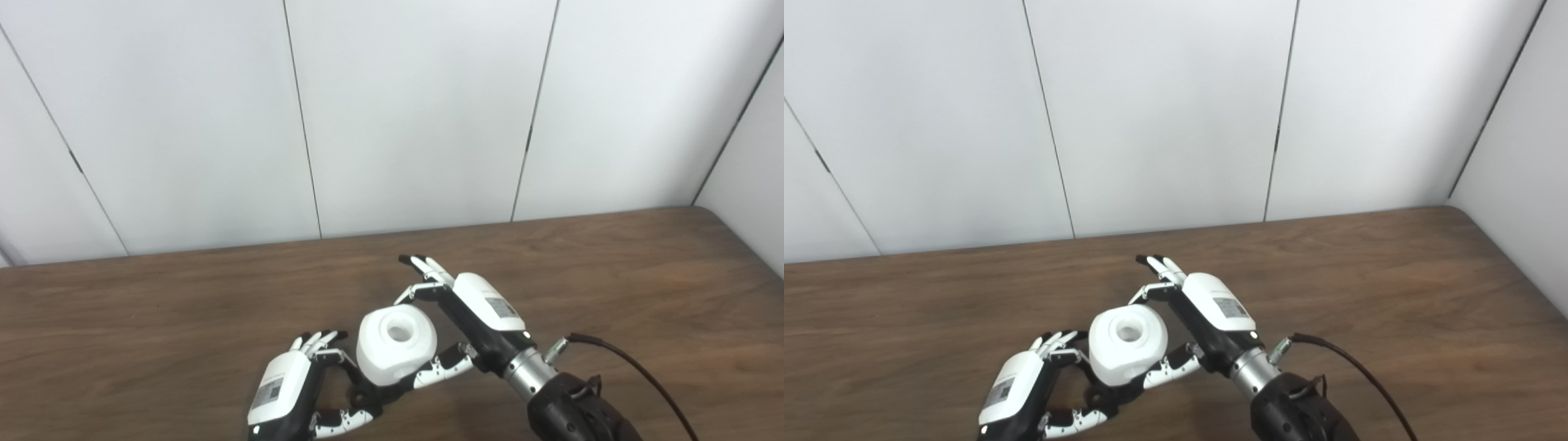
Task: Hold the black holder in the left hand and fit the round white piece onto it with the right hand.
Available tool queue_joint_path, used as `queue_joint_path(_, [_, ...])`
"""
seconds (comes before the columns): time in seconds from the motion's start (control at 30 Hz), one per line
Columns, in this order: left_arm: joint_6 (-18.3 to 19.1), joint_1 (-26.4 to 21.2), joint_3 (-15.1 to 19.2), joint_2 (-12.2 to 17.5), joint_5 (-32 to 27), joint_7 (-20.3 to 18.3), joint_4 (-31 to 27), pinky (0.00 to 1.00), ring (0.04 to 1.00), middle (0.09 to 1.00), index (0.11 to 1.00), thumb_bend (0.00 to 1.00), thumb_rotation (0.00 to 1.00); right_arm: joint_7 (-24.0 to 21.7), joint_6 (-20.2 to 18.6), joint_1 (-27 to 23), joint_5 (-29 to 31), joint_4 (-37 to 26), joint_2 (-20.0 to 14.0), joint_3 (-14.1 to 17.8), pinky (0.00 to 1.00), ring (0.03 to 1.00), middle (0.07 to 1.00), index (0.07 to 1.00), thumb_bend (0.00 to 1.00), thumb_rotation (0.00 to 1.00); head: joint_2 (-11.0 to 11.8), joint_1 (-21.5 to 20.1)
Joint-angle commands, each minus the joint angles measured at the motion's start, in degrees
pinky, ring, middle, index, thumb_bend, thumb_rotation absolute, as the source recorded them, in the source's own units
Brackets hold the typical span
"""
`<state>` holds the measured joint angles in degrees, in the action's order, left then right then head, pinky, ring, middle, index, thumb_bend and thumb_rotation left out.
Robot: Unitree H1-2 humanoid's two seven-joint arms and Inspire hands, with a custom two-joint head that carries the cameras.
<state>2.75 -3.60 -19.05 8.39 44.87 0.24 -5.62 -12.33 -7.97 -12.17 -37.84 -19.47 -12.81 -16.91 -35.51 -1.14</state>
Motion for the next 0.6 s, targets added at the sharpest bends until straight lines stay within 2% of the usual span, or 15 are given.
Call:
queue_joint_path(0.0, [-0.6, -0.8, -0.3, -0.4, 0.8, 0.8, -1.7, 1.00, 0.935, 0.885, 0.482, 0.52, 0.05, -0.2, 1.8, -1.0, -0.4, -2.6, -0.4, 0.0, 0.91, 1.000, 0.971, 0.479, 0.50, 0.14, 0.0, 0.1])
queue_joint_path(0.57, [-1.9, -0.5, -0.7, -0.7, 0.9, 2.6, -0.9, 1.00, 0.926, 0.878, 0.481, 0.52, 0.05, -1.2, 1.7, 1.7, -0.8, -4.1, 0.5, -0.7, 0.93, 1.000, 0.977, 0.478, 0.50, 0.14, -0.4, 0.8])
